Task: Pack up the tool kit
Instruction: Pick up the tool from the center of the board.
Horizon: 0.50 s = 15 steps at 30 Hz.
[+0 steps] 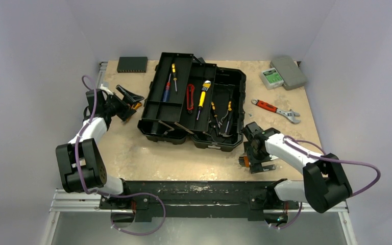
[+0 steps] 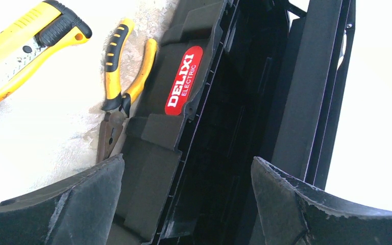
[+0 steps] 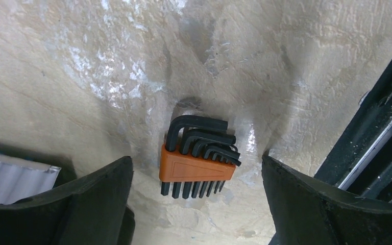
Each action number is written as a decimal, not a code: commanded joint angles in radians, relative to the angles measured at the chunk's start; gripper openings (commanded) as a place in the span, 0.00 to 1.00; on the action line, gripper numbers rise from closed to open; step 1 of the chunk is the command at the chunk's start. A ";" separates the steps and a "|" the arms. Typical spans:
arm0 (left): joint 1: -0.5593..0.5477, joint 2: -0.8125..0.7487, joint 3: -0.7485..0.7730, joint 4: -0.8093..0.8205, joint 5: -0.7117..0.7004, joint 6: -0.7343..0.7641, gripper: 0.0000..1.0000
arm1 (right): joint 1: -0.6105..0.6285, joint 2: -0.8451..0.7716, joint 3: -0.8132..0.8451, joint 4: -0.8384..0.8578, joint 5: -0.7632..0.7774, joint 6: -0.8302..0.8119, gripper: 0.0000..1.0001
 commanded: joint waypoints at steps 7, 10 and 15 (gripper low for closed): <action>-0.008 -0.034 -0.007 0.044 -0.003 0.009 0.91 | 0.005 0.072 0.009 -0.047 0.071 0.075 0.66; -0.007 -0.032 -0.006 0.045 -0.004 0.010 0.91 | 0.004 0.092 0.041 -0.072 0.083 0.060 0.55; -0.007 -0.034 -0.008 0.052 0.002 0.005 0.91 | -0.002 0.082 0.068 -0.099 0.111 0.045 0.35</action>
